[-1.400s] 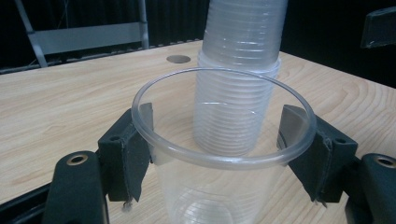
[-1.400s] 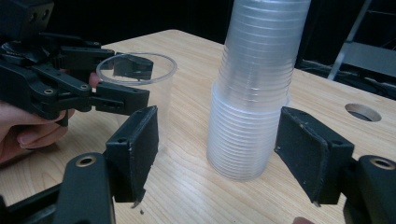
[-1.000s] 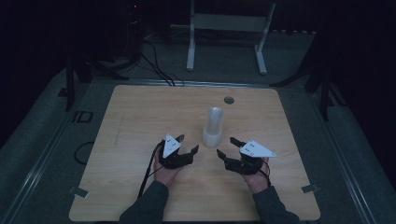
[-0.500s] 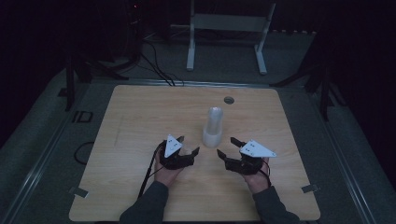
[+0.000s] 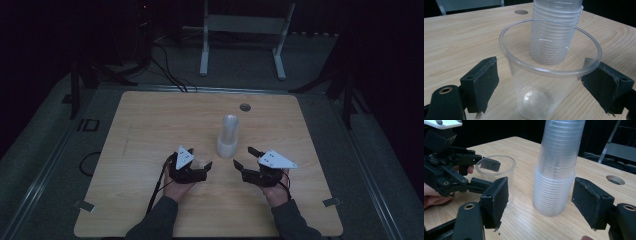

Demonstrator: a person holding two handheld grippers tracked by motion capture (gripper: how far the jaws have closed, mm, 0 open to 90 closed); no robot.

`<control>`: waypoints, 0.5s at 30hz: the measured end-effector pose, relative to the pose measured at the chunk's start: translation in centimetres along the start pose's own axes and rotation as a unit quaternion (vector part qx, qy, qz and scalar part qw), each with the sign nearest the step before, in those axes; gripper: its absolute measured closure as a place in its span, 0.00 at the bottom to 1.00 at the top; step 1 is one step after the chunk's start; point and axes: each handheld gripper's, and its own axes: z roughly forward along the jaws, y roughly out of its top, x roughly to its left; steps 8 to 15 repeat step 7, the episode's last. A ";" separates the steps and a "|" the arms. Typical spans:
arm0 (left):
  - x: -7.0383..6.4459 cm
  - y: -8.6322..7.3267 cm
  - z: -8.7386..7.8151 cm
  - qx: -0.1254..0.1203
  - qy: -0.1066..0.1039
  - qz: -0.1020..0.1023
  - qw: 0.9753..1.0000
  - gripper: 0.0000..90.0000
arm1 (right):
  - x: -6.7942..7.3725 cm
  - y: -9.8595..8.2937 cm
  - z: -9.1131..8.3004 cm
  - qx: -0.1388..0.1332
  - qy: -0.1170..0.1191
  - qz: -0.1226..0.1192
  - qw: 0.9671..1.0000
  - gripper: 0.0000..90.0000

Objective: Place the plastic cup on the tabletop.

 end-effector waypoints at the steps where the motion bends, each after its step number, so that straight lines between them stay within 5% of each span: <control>1: 0.0 0.0 0.0 0.000 0.001 -0.001 1.000 0.16 | 0.0 0.0 0.0 0.000 0.000 0.000 1.000 0.32; 15: 0.0 -0.2 -0.3 0.002 -0.002 -0.004 1.000 0.16 | -0.2 0.1 -0.1 -0.002 -0.002 0.002 1.000 0.32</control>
